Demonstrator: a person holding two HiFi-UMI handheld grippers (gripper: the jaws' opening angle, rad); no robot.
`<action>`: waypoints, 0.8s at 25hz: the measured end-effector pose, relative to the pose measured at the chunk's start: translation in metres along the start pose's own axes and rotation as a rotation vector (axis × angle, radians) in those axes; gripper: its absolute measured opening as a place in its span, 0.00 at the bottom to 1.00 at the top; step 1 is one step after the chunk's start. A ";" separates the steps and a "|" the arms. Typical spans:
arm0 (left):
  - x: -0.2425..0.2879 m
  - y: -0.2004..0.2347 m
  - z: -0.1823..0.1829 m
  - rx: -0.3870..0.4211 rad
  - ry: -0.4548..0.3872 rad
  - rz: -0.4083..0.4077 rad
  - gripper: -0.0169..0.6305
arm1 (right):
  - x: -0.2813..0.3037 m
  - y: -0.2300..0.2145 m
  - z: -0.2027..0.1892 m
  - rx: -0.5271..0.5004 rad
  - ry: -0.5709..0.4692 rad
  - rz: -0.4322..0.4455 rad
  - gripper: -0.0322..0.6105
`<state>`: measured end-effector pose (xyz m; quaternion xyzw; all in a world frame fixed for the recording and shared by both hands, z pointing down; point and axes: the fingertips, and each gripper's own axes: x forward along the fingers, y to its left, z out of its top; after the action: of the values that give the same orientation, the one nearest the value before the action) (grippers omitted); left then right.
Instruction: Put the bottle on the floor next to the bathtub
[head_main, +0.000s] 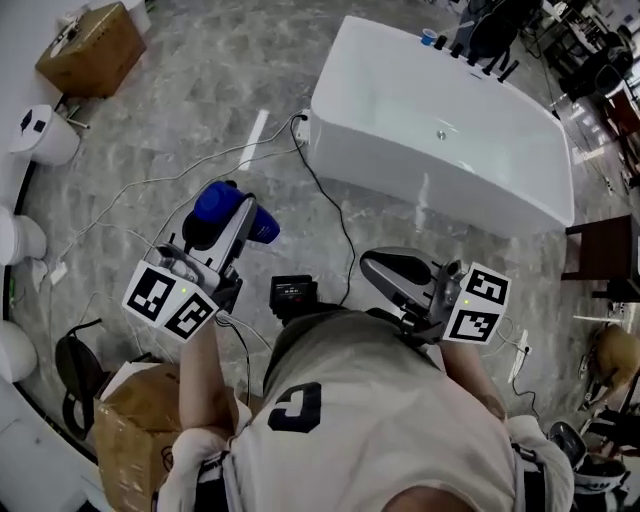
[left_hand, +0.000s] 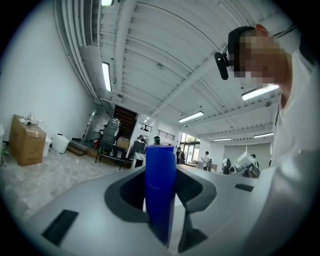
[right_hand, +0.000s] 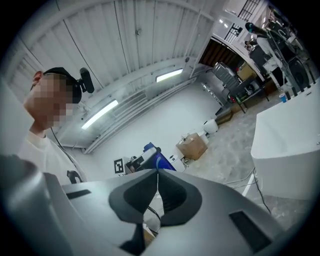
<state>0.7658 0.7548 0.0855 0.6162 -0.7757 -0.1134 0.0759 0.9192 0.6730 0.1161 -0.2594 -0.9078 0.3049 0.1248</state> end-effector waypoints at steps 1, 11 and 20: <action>-0.005 0.010 0.002 0.004 -0.001 0.009 0.32 | 0.014 0.000 0.001 -0.004 0.013 0.008 0.10; -0.031 0.082 0.011 -0.026 -0.006 0.112 0.32 | 0.103 -0.007 0.005 -0.021 0.120 0.067 0.10; -0.003 0.121 -0.003 -0.064 0.028 0.155 0.32 | 0.173 -0.058 0.015 0.030 0.208 0.177 0.10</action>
<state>0.6536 0.7834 0.1211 0.5533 -0.8158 -0.1233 0.1148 0.7461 0.7204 0.1523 -0.3669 -0.8589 0.2997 0.1948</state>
